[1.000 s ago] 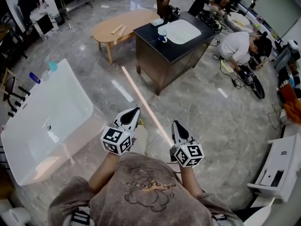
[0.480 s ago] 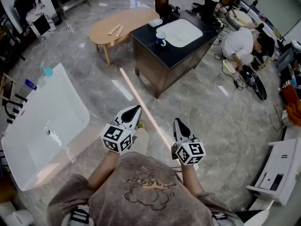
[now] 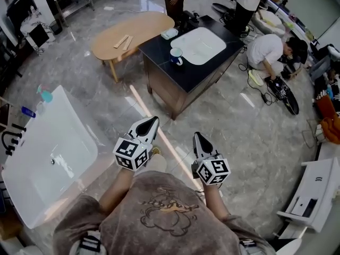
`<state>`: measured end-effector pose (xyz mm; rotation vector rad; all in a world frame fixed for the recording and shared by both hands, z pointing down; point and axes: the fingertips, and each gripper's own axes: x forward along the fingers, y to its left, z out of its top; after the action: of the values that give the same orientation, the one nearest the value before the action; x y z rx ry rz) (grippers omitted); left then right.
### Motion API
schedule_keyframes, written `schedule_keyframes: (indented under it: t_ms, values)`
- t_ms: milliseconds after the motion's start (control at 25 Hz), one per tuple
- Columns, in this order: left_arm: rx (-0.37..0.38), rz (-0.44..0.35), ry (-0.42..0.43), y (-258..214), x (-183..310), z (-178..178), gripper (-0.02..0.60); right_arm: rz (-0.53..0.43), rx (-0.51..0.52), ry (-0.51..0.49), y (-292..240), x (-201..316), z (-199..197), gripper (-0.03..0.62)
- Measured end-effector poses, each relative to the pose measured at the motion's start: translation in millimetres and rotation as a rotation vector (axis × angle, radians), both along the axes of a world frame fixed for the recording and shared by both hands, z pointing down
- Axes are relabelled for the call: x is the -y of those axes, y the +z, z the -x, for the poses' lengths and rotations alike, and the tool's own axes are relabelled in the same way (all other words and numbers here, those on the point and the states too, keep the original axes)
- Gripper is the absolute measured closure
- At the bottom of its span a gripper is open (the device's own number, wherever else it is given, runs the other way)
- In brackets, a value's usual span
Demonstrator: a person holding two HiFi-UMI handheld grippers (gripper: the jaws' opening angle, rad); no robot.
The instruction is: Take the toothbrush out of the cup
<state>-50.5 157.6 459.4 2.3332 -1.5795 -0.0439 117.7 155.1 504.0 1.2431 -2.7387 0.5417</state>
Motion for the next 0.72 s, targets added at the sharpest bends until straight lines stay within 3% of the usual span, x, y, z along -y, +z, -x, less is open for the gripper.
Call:
schedule_keyframes:
  t_ms: [720]
  values:
    - [-0.004,-0.022,0.027,-9,151,41,0.561,-0.016,0.002,0.011,-10,150,50,0.589]
